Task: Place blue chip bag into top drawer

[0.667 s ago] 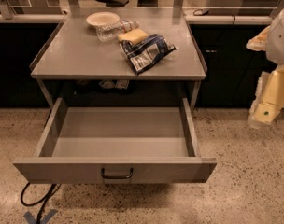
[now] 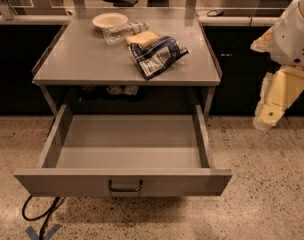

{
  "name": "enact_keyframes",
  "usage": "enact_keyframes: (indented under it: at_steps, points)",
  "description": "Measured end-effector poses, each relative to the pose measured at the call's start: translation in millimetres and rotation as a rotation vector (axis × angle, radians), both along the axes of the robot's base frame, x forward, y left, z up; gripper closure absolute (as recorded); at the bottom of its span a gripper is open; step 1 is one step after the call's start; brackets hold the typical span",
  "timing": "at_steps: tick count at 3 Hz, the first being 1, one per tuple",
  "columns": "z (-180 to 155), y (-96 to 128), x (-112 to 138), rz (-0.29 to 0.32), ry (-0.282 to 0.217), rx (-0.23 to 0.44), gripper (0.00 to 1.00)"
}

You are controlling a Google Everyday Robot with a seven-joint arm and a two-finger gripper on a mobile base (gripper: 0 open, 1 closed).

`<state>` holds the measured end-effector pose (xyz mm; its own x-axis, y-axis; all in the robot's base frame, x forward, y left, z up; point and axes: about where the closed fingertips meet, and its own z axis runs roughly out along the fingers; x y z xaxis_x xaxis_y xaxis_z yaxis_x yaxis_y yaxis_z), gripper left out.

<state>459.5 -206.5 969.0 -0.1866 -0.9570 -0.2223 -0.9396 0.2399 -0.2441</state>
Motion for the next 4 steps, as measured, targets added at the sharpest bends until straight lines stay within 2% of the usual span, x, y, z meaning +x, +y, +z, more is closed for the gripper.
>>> enact_keyframes:
  at_steps: [1, 2, 3, 4]
  points:
    - [-18.8, 27.3, 52.3, 0.071, 0.010, 0.025, 0.00]
    - [-40.1, 65.1, 122.5, 0.126, 0.006, 0.051, 0.00]
    - [-58.9, 98.4, 190.2, 0.121, 0.003, 0.057, 0.00]
    - [-75.1, 131.0, 239.8, 0.116, 0.007, 0.045, 0.00]
